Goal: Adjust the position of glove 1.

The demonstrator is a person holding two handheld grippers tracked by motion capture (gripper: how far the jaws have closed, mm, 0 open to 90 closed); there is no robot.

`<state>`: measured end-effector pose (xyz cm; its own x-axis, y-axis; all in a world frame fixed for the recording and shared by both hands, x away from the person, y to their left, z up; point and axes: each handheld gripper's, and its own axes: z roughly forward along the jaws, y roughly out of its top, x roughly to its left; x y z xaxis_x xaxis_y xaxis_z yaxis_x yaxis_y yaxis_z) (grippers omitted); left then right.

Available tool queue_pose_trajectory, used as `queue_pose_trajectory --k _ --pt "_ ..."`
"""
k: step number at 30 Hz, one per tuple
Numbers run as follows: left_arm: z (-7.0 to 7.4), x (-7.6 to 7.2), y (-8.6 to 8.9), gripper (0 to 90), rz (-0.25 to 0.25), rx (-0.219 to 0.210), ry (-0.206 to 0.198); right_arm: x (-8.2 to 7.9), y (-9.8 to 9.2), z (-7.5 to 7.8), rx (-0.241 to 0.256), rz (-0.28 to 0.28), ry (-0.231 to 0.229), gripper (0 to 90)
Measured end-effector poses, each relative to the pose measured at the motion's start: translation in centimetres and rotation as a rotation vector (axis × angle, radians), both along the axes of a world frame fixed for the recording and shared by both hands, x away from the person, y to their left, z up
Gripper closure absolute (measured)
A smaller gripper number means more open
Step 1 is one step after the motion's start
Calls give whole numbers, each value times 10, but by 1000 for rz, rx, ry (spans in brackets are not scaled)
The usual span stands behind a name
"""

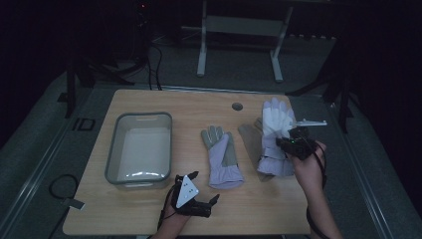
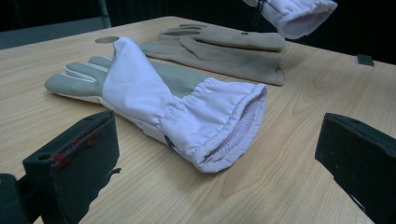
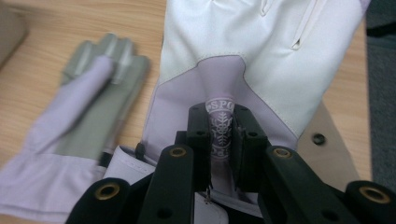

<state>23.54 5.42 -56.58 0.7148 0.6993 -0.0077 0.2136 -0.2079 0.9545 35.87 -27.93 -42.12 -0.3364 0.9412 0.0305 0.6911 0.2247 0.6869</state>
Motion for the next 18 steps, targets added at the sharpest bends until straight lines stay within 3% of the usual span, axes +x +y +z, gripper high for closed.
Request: queue_pose_trajectory --k 9,10,11,18 --pt "0 0 0 0 0 2 -4 -6 57 16 20 88 1 796" --pt "0 0 0 0 0 2 -4 -6 57 16 20 88 1 796" --pt "0 0 0 0 1 1 -4 -9 72 18 39 110 2 796" --pt "0 -2 0 0 3 5 -11 -12 115 10 44 166 46 795"
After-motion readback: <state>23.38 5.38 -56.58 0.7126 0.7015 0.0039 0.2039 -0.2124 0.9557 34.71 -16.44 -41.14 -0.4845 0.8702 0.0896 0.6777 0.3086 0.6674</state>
